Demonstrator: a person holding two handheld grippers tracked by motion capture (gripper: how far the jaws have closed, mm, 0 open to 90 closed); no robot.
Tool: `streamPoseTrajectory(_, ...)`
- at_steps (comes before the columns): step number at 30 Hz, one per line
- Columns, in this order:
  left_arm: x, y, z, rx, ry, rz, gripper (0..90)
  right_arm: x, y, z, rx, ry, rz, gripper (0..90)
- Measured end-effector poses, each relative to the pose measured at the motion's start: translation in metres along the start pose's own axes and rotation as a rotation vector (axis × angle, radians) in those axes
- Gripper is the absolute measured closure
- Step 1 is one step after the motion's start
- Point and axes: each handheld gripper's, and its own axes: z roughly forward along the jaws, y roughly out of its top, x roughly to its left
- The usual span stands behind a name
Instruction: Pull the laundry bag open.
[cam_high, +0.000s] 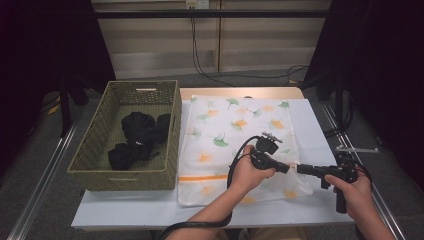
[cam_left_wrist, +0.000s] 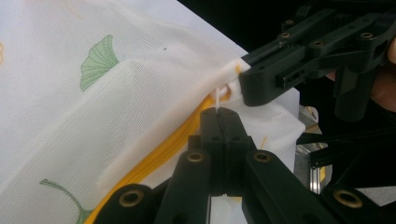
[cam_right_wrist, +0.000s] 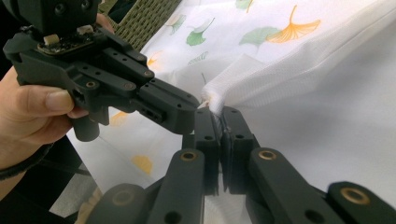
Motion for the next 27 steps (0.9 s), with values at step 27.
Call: streamPoseTrajectory(27,-0.003,0.000,0.009,0.002,0.021,0.005,90.0,0.000,-0.002,0.003,-0.011,0.046,0.030,87.1)
